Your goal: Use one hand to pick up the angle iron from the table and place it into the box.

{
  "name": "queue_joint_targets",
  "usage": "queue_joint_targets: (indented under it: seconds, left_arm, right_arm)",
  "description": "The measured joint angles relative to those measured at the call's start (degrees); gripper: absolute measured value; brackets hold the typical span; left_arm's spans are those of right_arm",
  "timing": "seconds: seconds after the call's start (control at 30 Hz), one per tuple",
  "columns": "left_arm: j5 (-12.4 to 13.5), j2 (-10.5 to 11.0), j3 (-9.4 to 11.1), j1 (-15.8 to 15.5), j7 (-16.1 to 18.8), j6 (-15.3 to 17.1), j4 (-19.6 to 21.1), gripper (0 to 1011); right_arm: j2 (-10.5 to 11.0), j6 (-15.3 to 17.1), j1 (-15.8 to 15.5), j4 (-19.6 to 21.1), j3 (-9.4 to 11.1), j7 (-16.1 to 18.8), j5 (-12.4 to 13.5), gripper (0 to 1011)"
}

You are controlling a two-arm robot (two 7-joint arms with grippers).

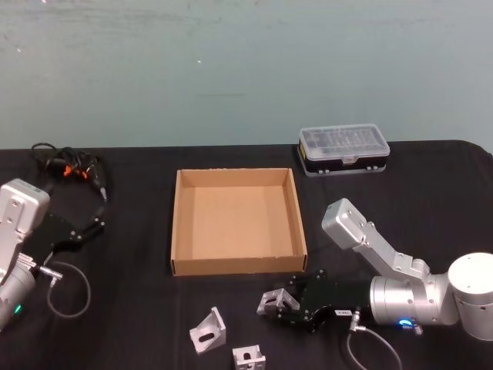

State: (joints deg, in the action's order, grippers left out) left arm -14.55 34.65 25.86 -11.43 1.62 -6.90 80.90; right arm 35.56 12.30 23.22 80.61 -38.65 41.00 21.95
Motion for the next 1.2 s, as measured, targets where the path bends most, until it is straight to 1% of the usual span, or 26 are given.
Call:
queue_joint_targets:
  seconds: [0.3, 0.37, 0.47, 0.57, 0.63, 0.67, 0.73, 0.77, 0.83, 0.87, 0.9, 0.97, 1.07, 1.13, 1.2]
  left_arm:
    - [0.0, 0.0, 0.0, 0.0, 0.0, 0.0, 0.0, 1000]
    - [0.0, 0.0, 0.0, 0.0, 0.0, 0.0, 0.0, 1000]
    - [0.0, 0.0, 0.0, 0.0, 0.0, 0.0, 0.0, 1000]
    - [0.0, 0.0, 0.0, 0.0, 0.0, 0.0, 0.0, 1000]
    - [0.0, 0.0, 0.0, 0.0, 0.0, 0.0, 0.0, 1000]
    - [0.0, 0.0, 0.0, 0.0, 0.0, 0.0, 0.0, 1000]
    - [0.0, 0.0, 0.0, 0.0, 0.0, 0.0, 0.0, 1000]
    - [0.0, 0.0, 0.0, 0.0, 0.0, 0.0, 0.0, 1000]
    - [0.0, 0.0, 0.0, 0.0, 0.0, 0.0, 0.0, 1000]
    - [0.0, 0.0, 0.0, 0.0, 0.0, 0.0, 0.0, 1000]
    - [0.0, 0.0, 0.0, 0.0, 0.0, 0.0, 0.0, 1000]
    - [0.0, 0.0, 0.0, 0.0, 0.0, 0.0, 0.0, 1000]
    - [0.0, 0.0, 0.0, 0.0, 0.0, 0.0, 0.0, 1000]
    - [0.0, 0.0, 0.0, 0.0, 0.0, 0.0, 0.0, 1000]
    - [0.0, 0.0, 0.0, 0.0, 0.0, 0.0, 0.0, 1000]
  right_arm:
    - [0.0, 0.0, 0.0, 0.0, 0.0, 0.0, 0.0, 447]
    - [0.1, -0.5, -0.3, 0.2, 0.2, 0.0, 0.1, 447]
    - [0.5, -2.5, -1.4, 1.4, 1.2, 0.0, 0.7, 447]
    - [1.0, -5.2, -2.8, 3.2, 2.9, 0.1, 2.4, 447]
    - [1.2, -6.0, -3.3, 4.0, 3.6, 0.1, 3.1, 447]
    - [1.3, -6.6, -3.7, 4.7, 4.3, 0.0, 3.7, 447]
    - [1.4, -6.9, -4.1, 5.2, 4.8, -0.1, 4.3, 447]
    - [1.5, -7.2, -4.3, 5.6, 5.4, -0.4, 4.9, 447]
    - [1.5, -7.4, -4.5, 5.9, 6.1, -1.0, 5.5, 447]
    - [1.3, -7.4, -4.6, 6.1, 6.8, -1.5, 6.0, 447]
    - [1.3, -7.4, -4.6, 6.1, 6.8, -1.5, 6.0, 447]
    - [0.7, -7.2, -4.9, 6.5, 8.8, -3.7, 7.6, 447]
    - [0.1, -7.0, -4.8, 6.7, 10.0, -5.3, 8.5, 447]
    - [-0.6, -6.4, -4.0, 6.4, 10.8, -6.3, 8.9, 447]
    - [-1.3, -5.7, -2.8, 5.7, 10.9, -7.0, 8.9, 447]
